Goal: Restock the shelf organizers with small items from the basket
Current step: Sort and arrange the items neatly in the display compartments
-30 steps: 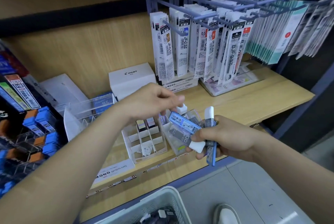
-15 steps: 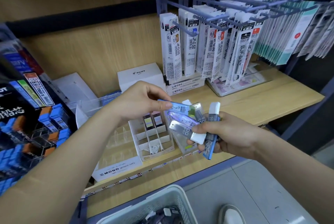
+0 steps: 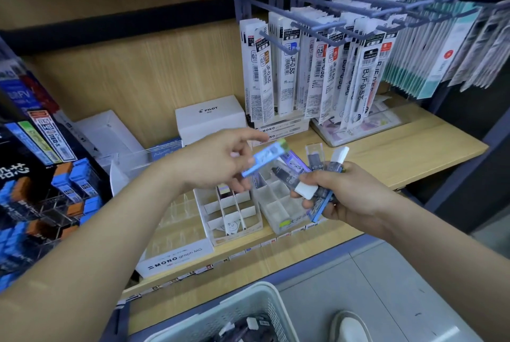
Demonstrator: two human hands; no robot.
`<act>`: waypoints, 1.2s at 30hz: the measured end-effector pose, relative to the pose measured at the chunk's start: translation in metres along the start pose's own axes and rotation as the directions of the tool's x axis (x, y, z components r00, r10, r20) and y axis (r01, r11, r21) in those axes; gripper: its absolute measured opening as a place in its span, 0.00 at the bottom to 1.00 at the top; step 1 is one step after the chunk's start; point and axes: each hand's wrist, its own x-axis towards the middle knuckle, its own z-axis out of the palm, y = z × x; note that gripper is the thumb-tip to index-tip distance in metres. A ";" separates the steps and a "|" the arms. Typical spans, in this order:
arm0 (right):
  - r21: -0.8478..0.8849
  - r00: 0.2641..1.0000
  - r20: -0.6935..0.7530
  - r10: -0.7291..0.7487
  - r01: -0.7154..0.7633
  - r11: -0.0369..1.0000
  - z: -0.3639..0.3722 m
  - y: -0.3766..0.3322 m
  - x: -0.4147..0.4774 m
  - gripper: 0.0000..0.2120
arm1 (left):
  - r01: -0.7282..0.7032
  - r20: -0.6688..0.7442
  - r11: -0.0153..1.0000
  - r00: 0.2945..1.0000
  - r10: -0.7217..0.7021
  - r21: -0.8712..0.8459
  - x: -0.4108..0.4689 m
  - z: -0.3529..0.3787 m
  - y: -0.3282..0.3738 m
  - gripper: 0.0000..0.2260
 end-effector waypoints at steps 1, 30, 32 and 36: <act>0.019 1.000 -0.011 -0.010 0.010 1.000 0.000 0.000 0.001 0.13 | -0.010 -0.065 0.997 0.998 0.005 -0.077 0.001 0.001 0.000 0.13; 0.001 0.992 -0.099 -0.081 0.082 0.997 -0.012 0.003 0.002 0.10 | -0.024 -0.473 0.973 0.871 0.133 0.228 0.022 0.040 -0.012 0.08; 0.003 0.992 -0.100 -0.083 0.083 0.997 -0.012 0.003 0.002 0.09 | -0.009 -0.453 0.950 0.877 0.157 0.312 0.022 0.043 -0.013 0.07; -0.012 0.994 -0.090 -0.065 0.064 0.998 -0.014 0.004 0.001 0.10 | -0.014 -0.384 0.860 0.891 0.243 0.511 0.024 0.051 -0.023 0.07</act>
